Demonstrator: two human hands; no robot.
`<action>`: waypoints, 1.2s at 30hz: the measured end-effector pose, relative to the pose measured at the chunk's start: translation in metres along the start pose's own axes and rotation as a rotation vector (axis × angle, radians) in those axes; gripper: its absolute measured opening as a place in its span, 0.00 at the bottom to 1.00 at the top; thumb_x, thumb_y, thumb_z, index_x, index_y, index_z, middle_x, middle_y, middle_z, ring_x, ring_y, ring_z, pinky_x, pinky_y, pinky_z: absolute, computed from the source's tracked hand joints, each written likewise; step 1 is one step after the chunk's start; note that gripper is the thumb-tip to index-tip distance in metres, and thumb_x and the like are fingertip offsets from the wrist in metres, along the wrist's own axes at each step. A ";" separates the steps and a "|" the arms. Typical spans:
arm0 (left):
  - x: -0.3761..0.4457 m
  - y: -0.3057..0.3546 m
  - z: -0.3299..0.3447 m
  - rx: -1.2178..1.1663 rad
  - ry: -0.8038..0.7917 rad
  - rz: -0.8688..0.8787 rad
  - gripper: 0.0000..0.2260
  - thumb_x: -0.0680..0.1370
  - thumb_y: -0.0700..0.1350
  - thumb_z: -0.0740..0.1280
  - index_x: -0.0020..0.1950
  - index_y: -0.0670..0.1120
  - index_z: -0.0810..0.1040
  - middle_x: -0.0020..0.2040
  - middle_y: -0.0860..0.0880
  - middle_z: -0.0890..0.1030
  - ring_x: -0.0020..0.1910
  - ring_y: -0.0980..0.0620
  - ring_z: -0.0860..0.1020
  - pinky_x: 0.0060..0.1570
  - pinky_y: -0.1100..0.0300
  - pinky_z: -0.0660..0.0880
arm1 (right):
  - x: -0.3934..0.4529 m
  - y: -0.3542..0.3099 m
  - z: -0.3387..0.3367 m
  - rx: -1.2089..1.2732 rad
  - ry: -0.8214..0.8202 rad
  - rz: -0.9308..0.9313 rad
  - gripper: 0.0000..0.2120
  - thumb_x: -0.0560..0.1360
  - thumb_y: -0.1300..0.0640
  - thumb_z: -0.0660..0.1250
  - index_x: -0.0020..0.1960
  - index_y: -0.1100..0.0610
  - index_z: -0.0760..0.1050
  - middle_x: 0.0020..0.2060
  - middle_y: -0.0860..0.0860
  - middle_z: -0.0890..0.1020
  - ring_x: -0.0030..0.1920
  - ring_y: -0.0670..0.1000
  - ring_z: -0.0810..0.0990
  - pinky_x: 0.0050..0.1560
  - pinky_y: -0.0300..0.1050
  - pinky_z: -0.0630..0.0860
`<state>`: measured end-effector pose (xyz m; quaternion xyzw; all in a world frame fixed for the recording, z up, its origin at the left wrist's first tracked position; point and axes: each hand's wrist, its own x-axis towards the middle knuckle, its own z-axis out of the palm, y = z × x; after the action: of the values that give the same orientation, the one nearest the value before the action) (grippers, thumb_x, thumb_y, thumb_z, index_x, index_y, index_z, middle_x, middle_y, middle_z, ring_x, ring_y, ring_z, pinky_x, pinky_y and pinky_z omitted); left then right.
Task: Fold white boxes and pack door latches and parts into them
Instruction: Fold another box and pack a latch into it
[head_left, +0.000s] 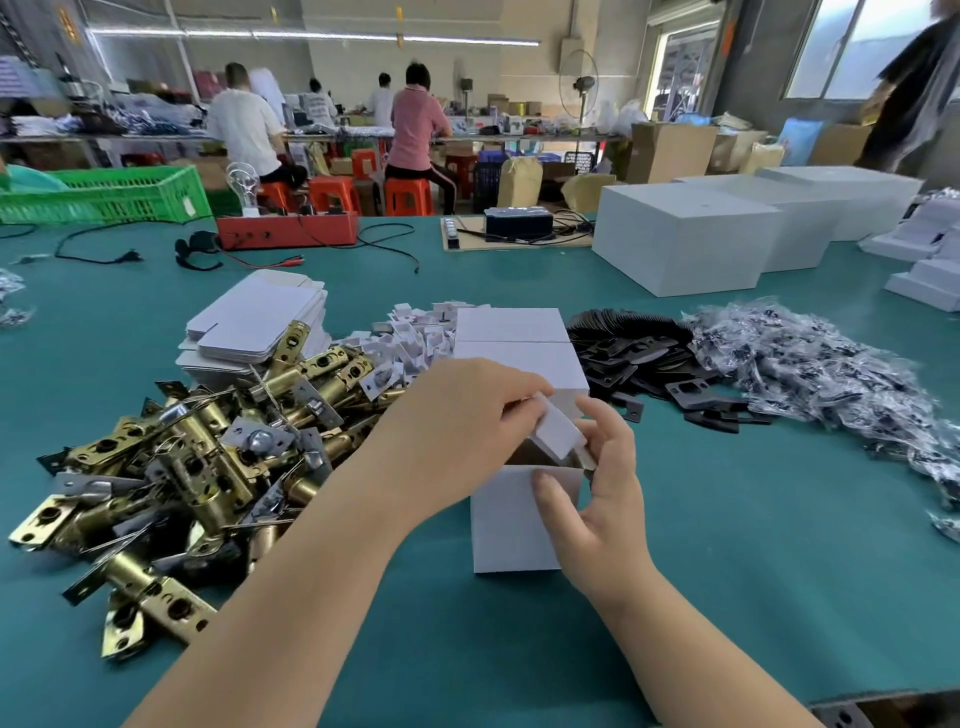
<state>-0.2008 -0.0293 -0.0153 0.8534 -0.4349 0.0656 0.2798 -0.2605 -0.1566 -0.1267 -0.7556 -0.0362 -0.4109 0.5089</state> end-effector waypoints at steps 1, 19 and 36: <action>-0.001 0.001 0.001 0.039 0.010 -0.007 0.12 0.82 0.46 0.60 0.55 0.47 0.82 0.45 0.51 0.83 0.45 0.57 0.78 0.46 0.61 0.70 | 0.000 0.000 0.000 -0.009 0.000 0.000 0.23 0.70 0.50 0.61 0.64 0.44 0.62 0.50 0.39 0.73 0.48 0.35 0.74 0.46 0.24 0.69; -0.010 0.011 0.020 0.051 0.069 -0.183 0.05 0.75 0.55 0.68 0.43 0.55 0.79 0.38 0.57 0.80 0.42 0.59 0.76 0.42 0.61 0.73 | 0.000 0.002 0.000 -0.033 0.007 -0.035 0.22 0.71 0.52 0.62 0.63 0.46 0.62 0.51 0.44 0.74 0.52 0.35 0.74 0.53 0.25 0.67; -0.022 -0.019 0.038 0.173 0.317 0.256 0.17 0.76 0.57 0.62 0.45 0.46 0.85 0.42 0.50 0.82 0.43 0.48 0.78 0.48 0.52 0.74 | 0.000 0.005 -0.003 0.054 0.017 -0.043 0.19 0.74 0.50 0.58 0.64 0.49 0.64 0.52 0.46 0.76 0.52 0.43 0.75 0.55 0.34 0.71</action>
<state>-0.2045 -0.0253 -0.0629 0.7911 -0.4830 0.2711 0.2596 -0.2599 -0.1613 -0.1295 -0.7370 -0.0594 -0.4271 0.5204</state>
